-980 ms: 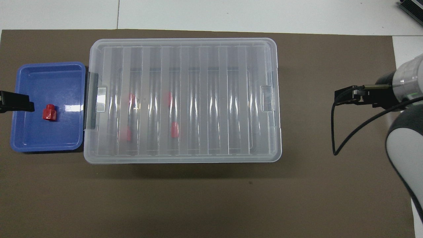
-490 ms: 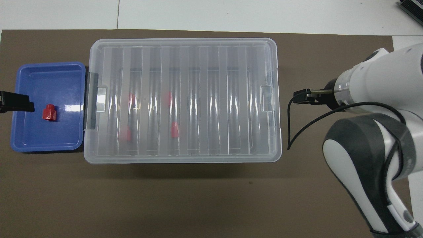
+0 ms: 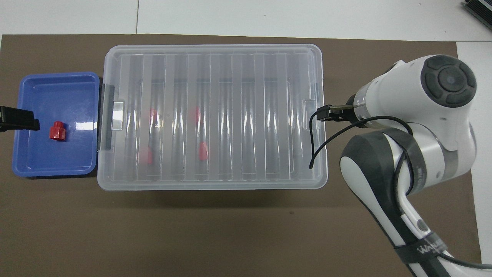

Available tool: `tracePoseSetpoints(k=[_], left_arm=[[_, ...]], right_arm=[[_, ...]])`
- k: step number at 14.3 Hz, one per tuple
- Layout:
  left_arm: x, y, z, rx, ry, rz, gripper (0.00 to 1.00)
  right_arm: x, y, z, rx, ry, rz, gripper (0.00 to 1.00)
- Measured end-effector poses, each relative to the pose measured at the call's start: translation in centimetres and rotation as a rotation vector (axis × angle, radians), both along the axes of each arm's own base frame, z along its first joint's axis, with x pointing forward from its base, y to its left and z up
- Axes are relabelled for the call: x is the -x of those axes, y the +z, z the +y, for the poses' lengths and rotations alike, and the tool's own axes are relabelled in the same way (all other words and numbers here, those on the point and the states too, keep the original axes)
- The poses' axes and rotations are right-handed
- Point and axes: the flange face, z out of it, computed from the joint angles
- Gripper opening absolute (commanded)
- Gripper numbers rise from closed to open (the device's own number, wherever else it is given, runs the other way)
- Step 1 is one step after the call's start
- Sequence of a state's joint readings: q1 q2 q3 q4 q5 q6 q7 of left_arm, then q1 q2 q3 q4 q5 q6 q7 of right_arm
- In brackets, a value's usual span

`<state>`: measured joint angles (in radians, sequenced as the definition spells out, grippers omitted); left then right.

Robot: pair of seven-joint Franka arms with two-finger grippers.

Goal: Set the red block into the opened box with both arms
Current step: 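Reach the right gripper to the lid handle at the box end farthest from the tray, then slide the lid with the right gripper while the left gripper grasps the block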

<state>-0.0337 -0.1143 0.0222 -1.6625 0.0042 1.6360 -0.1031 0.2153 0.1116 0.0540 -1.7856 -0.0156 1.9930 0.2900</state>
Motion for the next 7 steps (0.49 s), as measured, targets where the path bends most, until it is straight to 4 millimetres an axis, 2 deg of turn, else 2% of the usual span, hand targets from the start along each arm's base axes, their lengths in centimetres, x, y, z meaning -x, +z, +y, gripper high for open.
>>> tracePoseSetpoints(k=[2,5,7], left_arm=[[0.0,0.0,0.8,0.0,0.015,0.002,1.0],[0.1,0.2,3.8,-0.002,0.044,-0.009,1.0],[0.2,0.3,5.7,-0.011,0.002,-0.018,1.0]], right_arm=[[0.4,-0.9,0.8,0.0,0.005,0.005,1.0],[0.8,-2.0,1.1,0.005,0.007,0.024,1.0],[1.0,-2.6,1.0,0.009,0.007,0.035,1.0]])
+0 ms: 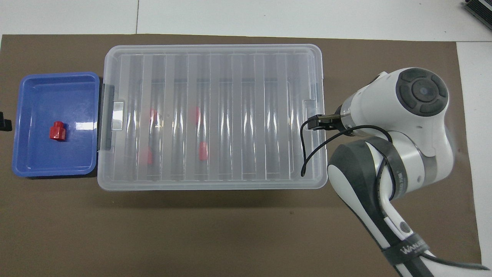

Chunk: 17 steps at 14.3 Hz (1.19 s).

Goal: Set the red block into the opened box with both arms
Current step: 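Slide the lid with the right gripper while the left gripper grasps the block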

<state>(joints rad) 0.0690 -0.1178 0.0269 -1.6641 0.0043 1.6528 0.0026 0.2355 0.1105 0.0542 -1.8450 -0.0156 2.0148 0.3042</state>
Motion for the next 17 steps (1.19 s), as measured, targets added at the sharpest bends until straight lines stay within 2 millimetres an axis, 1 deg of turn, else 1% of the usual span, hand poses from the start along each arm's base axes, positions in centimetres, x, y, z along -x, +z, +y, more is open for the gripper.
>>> tracePoseSetpoints(k=[1,3,5,6,8,9,11,12,13,14,17], left_arm=[[0.0,-0.2,0.5,-0.003,-0.017,-0.001,1.0],[-0.4,-1.4,0.5,-0.006,-0.034,-0.008,1.0],[-1.5,-3.7,0.1,-0.009,-0.045,-0.021,1.0],[-2.2,-5.5,0.2,-0.011,-0.052,-0.032,1.0],[-3.8,-10.5,1.1,-0.022,-0.094,-0.05,1.0],[-4.5,-13.4,2.3,-0.028,-0.114,-0.046,1.0],[-5.9,-18.2,5.4,-0.038,-0.123,-0.043,1.0],[-6.5,-20.3,6.5,-0.041,-0.12,-0.043,1.0],[-6.9,-22.3,7.2,-0.043,-0.113,-0.042,1.0],[-7.1,-24.1,7.6,-0.044,-0.108,-0.043,1.0],[-7.1,-29.6,7.8,-0.049,-0.107,-0.058,1.0]], right_arm=[[0.1,-0.3,-0.1,0.002,-0.001,0.005,1.0],[0.3,-0.7,-0.6,0.005,-0.009,0.015,1.0],[0.4,-0.8,-1.1,0.007,-0.016,0.019,1.0],[0.4,-0.8,-1.4,0.007,-0.021,0.018,1.0],[0.1,-0.7,-2.7,0.008,-0.016,0.018,1.0],[-0.1,-0.7,-3.8,0.01,0.0,0.018,1.0],[-0.4,-0.8,-6.0,0.015,0.044,0.021,1.0],[-0.6,-0.9,-7.0,0.017,0.067,0.024,1.0],[-0.7,-0.9,-7.9,0.019,0.089,0.027,1.0],[-0.8,-1.0,-8.7,0.021,0.11,0.031,1.0],[-1.0,-1.1,-10.9,0.026,0.165,0.037,1.0]])
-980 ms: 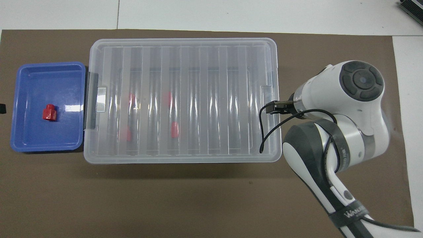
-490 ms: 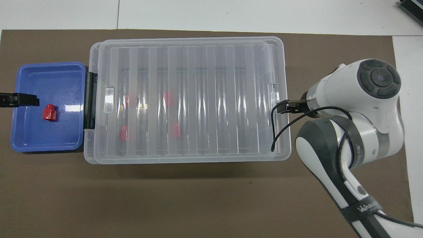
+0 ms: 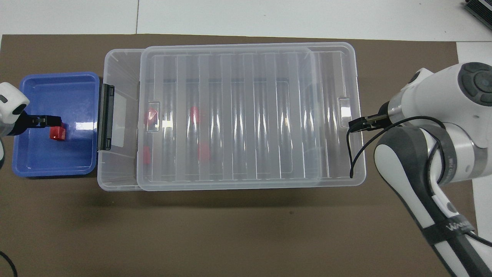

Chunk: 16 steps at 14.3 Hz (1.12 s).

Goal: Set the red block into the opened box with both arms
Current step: 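Slide the lid with the right gripper while the left gripper grasps the block, then lift the red block from the blue tray with the left gripper over the box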

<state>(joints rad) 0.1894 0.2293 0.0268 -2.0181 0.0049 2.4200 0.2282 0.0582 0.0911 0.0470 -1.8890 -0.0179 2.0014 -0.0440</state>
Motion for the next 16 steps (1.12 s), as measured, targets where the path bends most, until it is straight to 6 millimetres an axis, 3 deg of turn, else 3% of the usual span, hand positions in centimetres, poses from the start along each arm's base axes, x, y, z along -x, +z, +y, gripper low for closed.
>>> tracePoseSetpoints(k=[3,5,6,10,11,16], left_arm=[[-0.1,-4.5,0.9,-0.014,-0.062,0.006,1.0],[0.0,-5.9,1.5,-0.015,-0.074,0.018,0.97],[0.1,-6.1,1.8,-0.015,-0.075,0.021,0.83],[0.2,-6.2,1.8,-0.015,-0.078,0.022,0.09],[0.2,-6.0,1.7,-0.015,-0.08,0.019,0.0],[0.3,-5.6,1.7,-0.011,-0.083,0.032,0.0]], right_arm=[[-0.2,0.0,-2.7,0.003,0.06,0.002,1.0],[-0.2,-0.1,-4.5,0.004,0.096,0.006,1.0],[-0.2,-0.1,-5.3,0.005,0.111,0.008,1.0],[-0.1,-0.1,-7.8,0.006,0.166,0.013,1.0],[-0.1,-0.1,-8.4,0.006,0.175,0.015,1.0],[0.1,-0.1,-9.8,0.006,0.188,0.021,1.0]])
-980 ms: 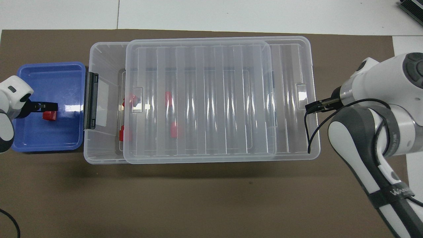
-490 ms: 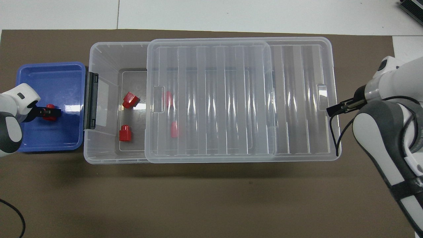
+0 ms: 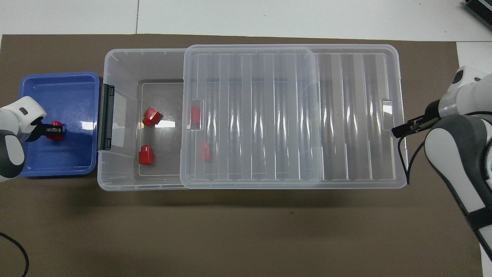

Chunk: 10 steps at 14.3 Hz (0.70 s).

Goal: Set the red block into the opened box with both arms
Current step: 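Lift the red block from the blue tray with the left gripper over the box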

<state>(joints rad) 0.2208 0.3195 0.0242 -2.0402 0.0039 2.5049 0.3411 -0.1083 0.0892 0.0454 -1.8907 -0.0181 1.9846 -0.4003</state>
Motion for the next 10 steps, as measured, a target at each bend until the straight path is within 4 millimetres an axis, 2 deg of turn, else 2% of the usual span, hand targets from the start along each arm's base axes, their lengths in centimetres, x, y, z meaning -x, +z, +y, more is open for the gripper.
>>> tracePoseSetpoints(k=[1,2,3,5,7,8,10], left_arm=[[0.1,0.3,0.0,0.01,0.005,0.028,0.0],[0.0,1.5,-0.1,0.028,0.02,0.063,0.0],[-0.2,4.0,-0.2,0.055,0.043,0.102,0.0],[-0.4,11.9,-1.0,0.09,0.091,0.164,0.0],[0.2,20.2,-2.6,0.106,0.154,0.196,0.0],[0.5,23.3,-4.0,0.112,0.193,0.193,0.0],[0.4,27.1,-8.7,0.131,0.316,0.146,0.0]], right_arm=[[0.0,0.0,0.0,0.0,0.0,0.0,1.0],[0.0,0.0,-0.1,0.0,0.0,0.0,1.0],[0.0,0.0,-0.2,0.001,0.002,0.0,1.0],[0.0,0.0,-0.5,0.001,0.014,0.0,1.0],[0.1,0.0,-1.0,0.001,0.011,0.0,1.0],[0.1,0.0,-1.1,0.001,0.01,0.0,1.0],[0.1,0.0,-1.1,0.001,0.01,0.0,1.0]])
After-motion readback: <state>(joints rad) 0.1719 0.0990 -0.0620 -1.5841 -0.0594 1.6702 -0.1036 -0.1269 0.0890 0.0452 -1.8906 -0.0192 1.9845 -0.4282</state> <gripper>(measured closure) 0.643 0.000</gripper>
